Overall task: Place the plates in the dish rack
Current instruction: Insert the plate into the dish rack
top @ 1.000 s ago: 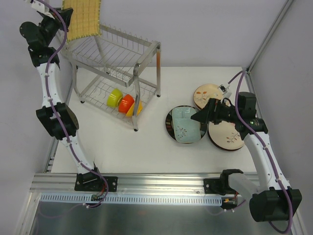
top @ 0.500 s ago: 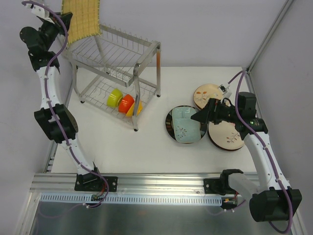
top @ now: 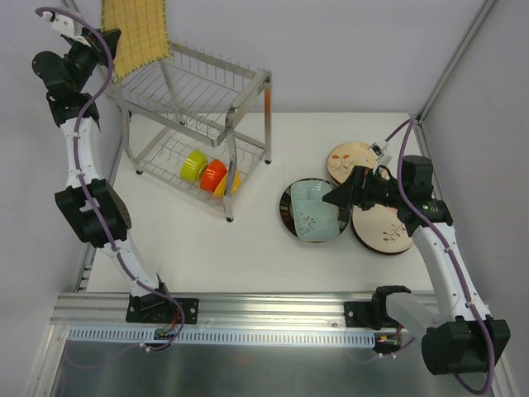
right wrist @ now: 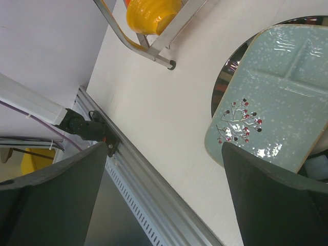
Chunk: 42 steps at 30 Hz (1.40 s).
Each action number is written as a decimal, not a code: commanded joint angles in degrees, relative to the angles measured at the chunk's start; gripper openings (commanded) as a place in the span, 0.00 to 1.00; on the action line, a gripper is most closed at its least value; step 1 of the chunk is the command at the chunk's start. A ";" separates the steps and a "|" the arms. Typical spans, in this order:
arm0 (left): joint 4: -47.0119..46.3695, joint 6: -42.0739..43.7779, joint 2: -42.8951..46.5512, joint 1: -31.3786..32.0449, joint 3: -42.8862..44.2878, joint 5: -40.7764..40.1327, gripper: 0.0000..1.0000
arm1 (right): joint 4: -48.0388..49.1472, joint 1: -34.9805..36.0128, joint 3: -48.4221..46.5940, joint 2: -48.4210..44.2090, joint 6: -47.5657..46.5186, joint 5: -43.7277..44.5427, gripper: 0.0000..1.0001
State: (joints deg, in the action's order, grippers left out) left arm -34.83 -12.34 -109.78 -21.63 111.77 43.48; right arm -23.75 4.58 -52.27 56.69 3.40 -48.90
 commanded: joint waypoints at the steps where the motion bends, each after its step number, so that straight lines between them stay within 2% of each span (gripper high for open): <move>1: 0.99 3.64 1.93 -1.22 -2.51 -0.33 0.00 | 2.30 -0.18 -0.02 -0.96 -0.94 -1.72 1.00; 17: 1.08 5.48 5.45 -1.40 -8.58 -2.17 0.00 | 2.57 -0.27 1.03 -1.67 -1.11 -1.28 1.00; 35: 1.17 5.22 8.26 -3.07 -10.78 -4.29 0.00 | 3.27 -0.19 1.56 -1.93 -1.29 -1.28 0.99; 42: 1.17 5.05 7.65 -3.07 -7.97 -4.02 0.00 | 3.27 -0.18 1.82 -2.28 -1.46 -1.28 0.99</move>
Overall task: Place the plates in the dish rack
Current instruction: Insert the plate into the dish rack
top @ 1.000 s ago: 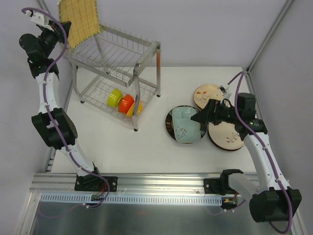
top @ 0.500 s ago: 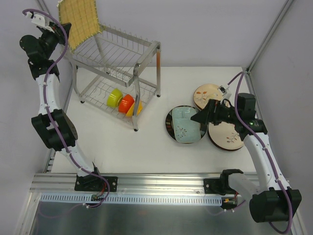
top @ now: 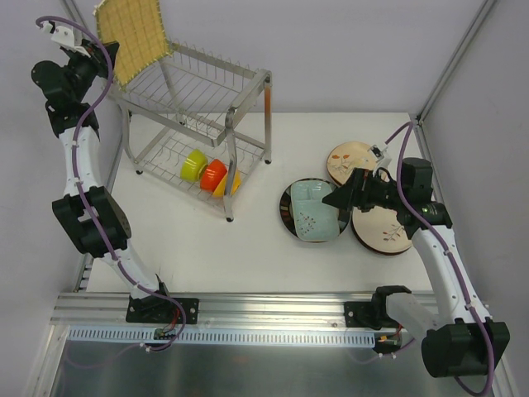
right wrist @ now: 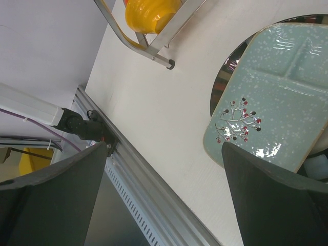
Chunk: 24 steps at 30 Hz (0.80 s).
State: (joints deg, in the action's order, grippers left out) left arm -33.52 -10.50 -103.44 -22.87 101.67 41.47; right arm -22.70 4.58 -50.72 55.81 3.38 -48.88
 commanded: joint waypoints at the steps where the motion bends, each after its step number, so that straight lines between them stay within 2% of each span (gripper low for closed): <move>1: -0.14 3.12 1.14 -1.74 2.74 -2.10 0.00 | 2.31 -0.18 0.27 -1.49 -1.36 -1.30 1.00; 24: 1.26 3.82 1.75 -1.82 5.56 -3.42 0.00 | 2.75 -0.18 0.53 -1.93 -1.35 -1.21 1.00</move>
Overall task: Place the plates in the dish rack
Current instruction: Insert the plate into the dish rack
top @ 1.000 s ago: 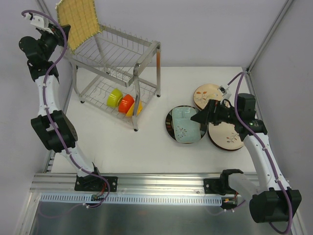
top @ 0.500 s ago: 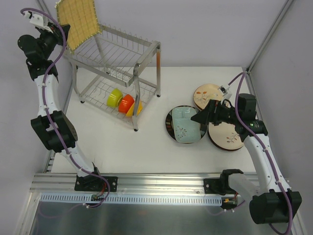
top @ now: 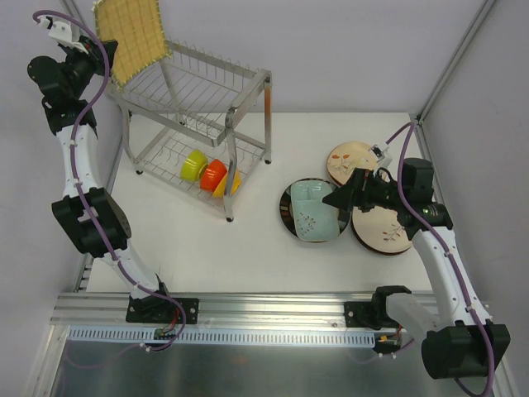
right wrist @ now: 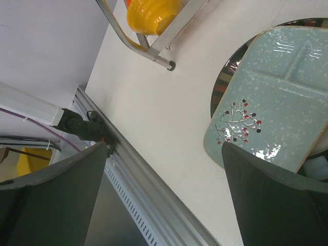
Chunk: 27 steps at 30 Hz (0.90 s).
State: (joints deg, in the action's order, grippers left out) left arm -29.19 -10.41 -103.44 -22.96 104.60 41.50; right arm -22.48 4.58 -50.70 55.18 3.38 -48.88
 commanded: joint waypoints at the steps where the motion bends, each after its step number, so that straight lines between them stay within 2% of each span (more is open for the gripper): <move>1: -2.89 4.00 1.92 -1.65 2.63 -3.44 0.00 | 2.53 -0.27 0.60 -1.39 -1.27 -1.21 1.00; 27: -1.31 4.61 3.94 -1.74 3.16 -6.25 0.00 | 3.14 -0.18 0.95 -1.83 -0.83 -1.21 1.00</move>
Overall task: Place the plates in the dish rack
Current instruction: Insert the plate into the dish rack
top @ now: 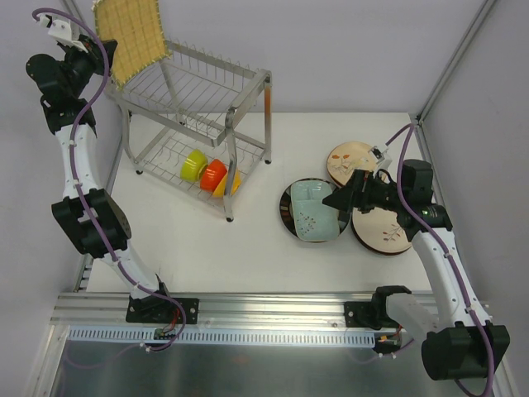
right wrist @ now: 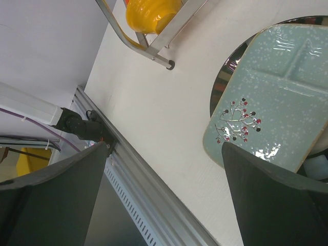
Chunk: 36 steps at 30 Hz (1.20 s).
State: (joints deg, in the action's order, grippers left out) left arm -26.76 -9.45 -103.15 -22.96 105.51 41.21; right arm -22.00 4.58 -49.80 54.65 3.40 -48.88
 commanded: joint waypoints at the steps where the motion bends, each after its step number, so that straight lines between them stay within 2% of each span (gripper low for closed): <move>1: -3.65 3.74 3.84 -1.65 2.24 -6.05 0.00 | 2.66 -0.18 0.05 -1.39 -0.85 -1.21 1.00; 10: -3.65 3.56 4.80 -1.74 1.36 -6.41 0.00 | 2.84 -0.18 0.14 -1.66 -0.76 -1.30 1.00; 27: -5.76 4.71 7.09 -1.91 -5.93 -7.28 0.00 | 3.10 0.61 0.41 -2.09 -0.85 -0.78 1.00; 28: -5.76 4.88 7.09 -2.00 -6.89 -7.46 0.06 | 3.02 0.61 0.58 -2.09 -0.85 -0.86 1.00; 33: -5.76 5.76 6.48 -2.00 -8.83 -8.34 0.18 | 3.02 0.78 0.58 -2.18 -0.85 -0.78 1.00; 36: -5.76 5.59 6.04 -2.00 -9.45 -8.51 0.18 | 3.02 0.78 0.58 -2.18 -0.94 -0.78 1.00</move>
State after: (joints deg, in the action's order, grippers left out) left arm -29.69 -7.46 -98.39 -23.62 96.55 36.53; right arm -21.61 5.08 -49.78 53.65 3.40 -48.86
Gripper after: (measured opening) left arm 0.188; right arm 0.995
